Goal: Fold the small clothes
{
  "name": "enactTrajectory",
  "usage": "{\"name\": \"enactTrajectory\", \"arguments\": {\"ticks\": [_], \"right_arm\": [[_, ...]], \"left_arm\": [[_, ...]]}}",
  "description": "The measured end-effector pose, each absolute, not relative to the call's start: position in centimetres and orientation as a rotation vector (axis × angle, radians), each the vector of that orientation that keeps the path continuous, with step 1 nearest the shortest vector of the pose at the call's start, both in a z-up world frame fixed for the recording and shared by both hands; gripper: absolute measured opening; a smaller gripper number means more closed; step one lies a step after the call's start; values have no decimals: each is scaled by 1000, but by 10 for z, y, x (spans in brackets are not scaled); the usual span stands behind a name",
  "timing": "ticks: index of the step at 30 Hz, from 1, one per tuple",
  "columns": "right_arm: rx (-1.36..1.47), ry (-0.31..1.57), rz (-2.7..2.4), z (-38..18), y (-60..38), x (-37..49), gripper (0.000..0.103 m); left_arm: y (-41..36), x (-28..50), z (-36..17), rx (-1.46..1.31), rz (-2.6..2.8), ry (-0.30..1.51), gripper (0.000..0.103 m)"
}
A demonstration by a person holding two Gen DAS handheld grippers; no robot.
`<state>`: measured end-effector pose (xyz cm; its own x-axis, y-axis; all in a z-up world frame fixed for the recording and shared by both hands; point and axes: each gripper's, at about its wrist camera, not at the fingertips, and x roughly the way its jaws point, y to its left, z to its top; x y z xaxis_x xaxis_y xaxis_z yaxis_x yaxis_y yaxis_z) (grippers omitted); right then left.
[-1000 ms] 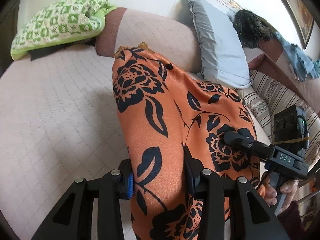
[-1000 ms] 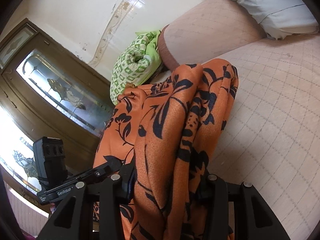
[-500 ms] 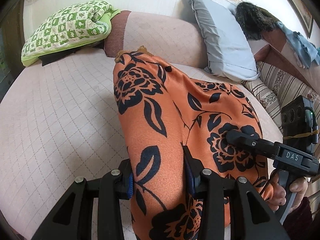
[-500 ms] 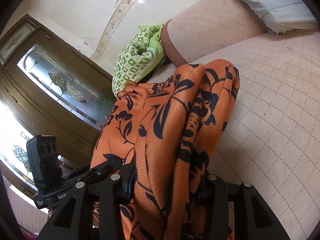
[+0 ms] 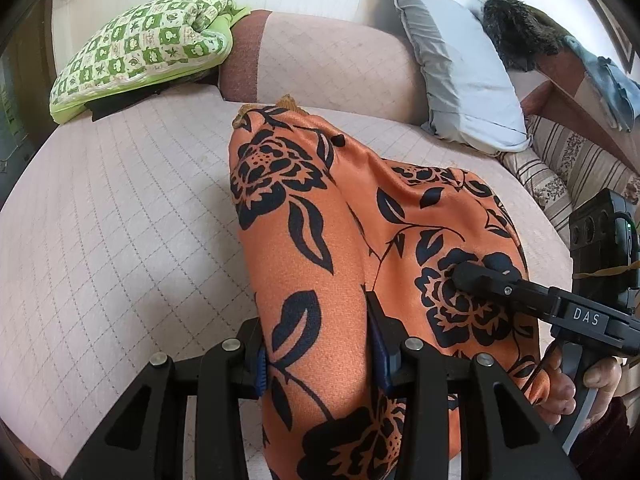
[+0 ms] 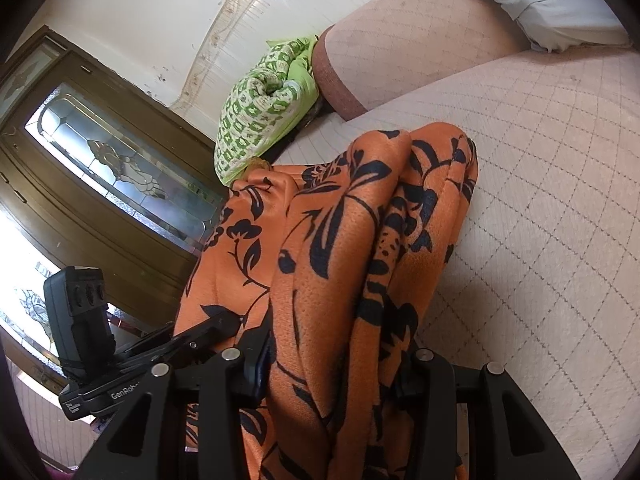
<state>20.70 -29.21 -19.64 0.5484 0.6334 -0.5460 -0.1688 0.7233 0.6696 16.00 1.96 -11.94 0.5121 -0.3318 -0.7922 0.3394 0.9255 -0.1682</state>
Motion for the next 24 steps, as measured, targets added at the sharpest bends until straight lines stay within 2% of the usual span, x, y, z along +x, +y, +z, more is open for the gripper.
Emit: {"name": "enactTrajectory", "arguments": {"ticks": [24], "right_arm": [[548, 904, 483, -218, -264, 241, 46]], "left_arm": [[21, 168, -125, 18, -308, 991, 42]]}}
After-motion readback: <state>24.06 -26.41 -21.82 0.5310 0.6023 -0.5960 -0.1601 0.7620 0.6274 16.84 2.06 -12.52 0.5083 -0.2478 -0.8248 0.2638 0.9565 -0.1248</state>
